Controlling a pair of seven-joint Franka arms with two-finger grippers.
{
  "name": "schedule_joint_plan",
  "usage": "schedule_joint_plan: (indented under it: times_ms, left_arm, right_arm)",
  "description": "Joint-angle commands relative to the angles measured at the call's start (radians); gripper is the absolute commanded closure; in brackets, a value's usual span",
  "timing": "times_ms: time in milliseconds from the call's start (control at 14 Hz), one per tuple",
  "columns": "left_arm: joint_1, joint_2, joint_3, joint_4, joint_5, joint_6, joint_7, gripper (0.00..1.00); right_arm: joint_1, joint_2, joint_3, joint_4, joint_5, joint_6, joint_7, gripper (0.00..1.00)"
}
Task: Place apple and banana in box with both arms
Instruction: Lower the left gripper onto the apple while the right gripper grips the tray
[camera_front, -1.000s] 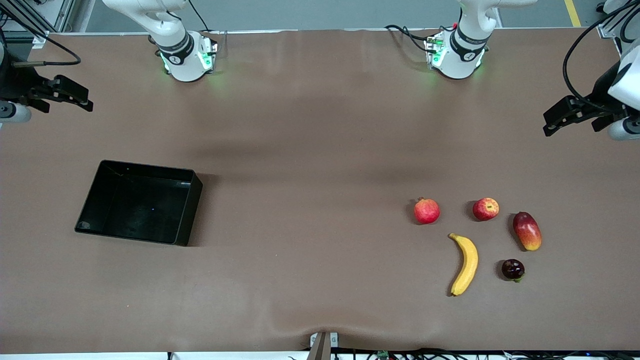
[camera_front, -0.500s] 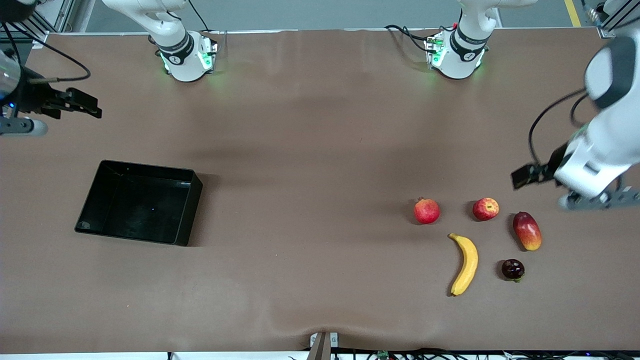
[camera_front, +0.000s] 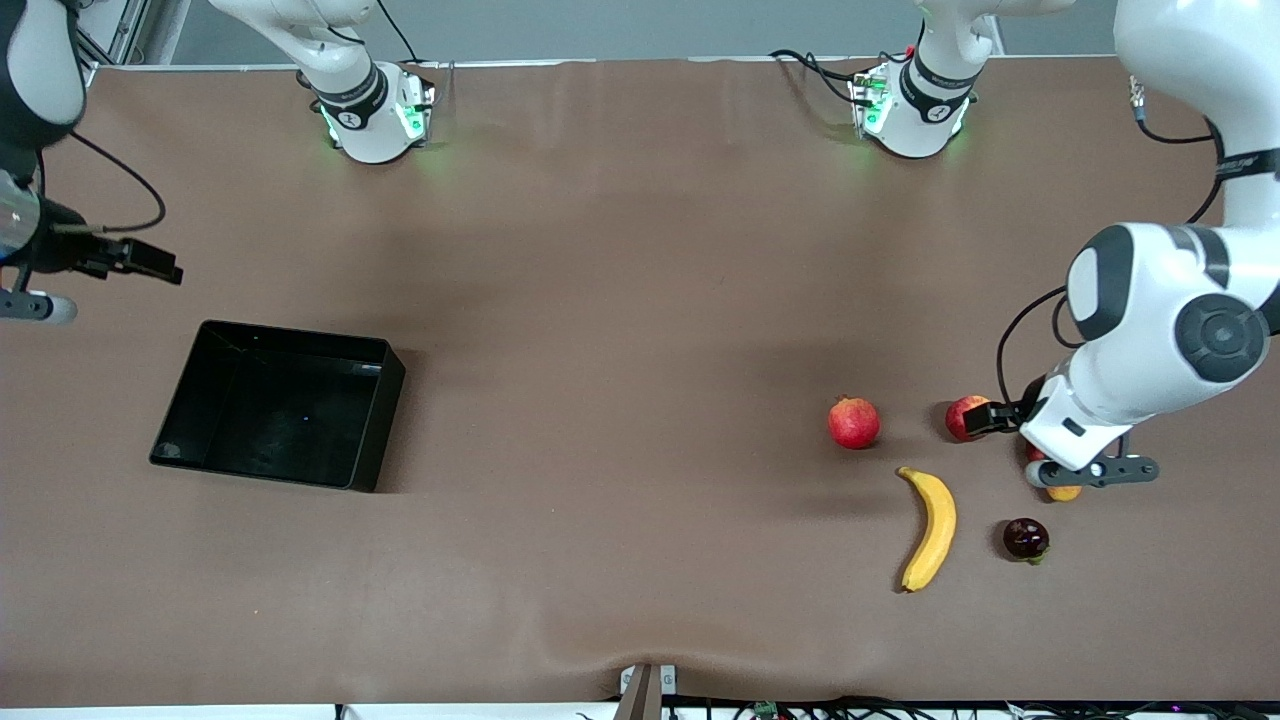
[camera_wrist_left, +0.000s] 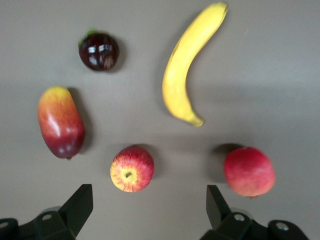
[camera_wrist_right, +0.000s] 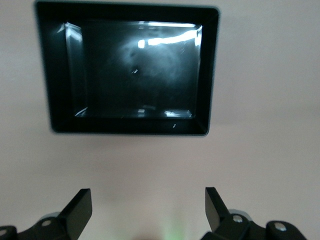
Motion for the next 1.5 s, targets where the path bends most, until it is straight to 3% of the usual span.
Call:
schedule_joint_plan:
  times_ms: [0, 214, 643, 1000, 1214, 1286, 1357, 1429]
  left_arm:
    - [0.021, -0.032, 0.0, -0.091, 0.0, 0.054, 0.019, 0.0]
    - [0.029, -0.026, 0.002, -0.174, 0.0, 0.159, 0.019, 0.0]
    - [0.043, 0.043, 0.002, -0.216, 0.048, 0.288, 0.019, 0.0]
    - [0.058, 0.089, 0.0, -0.222, 0.068, 0.324, 0.019, 0.0]
    - [0.058, 0.117, 0.0, -0.222, 0.068, 0.332, 0.019, 0.0]
    - [0.058, 0.126, 0.0, -0.222, 0.068, 0.335, 0.019, 0.0]
    - [0.058, 0.137, 0.0, -0.222, 0.068, 0.344, 0.019, 0.0]
    - [0.058, 0.144, -0.001, -0.222, 0.068, 0.354, 0.019, 0.0]
  right_arm:
    - [-0.035, 0.042, 0.015, -0.053, -0.021, 0.082, -0.031, 0.0]
    - [-0.092, 0.14, 0.015, -0.071, -0.019, 0.212, -0.122, 0.0]
    - [-0.178, 0.353, 0.015, -0.094, -0.015, 0.535, -0.232, 0.0]
    - [-0.201, 0.474, 0.016, -0.085, -0.005, 0.663, -0.249, 0.0]
    - [-0.21, 0.498, 0.017, -0.085, -0.005, 0.674, -0.248, 0.0]
    - [-0.209, 0.498, 0.017, -0.085, -0.005, 0.671, -0.248, 0.1]
    - [-0.209, 0.498, 0.017, -0.085, -0.005, 0.669, -0.248, 0.52]
    - [-0.207, 0.498, 0.017, -0.085, -0.005, 0.666, -0.248, 1.0]
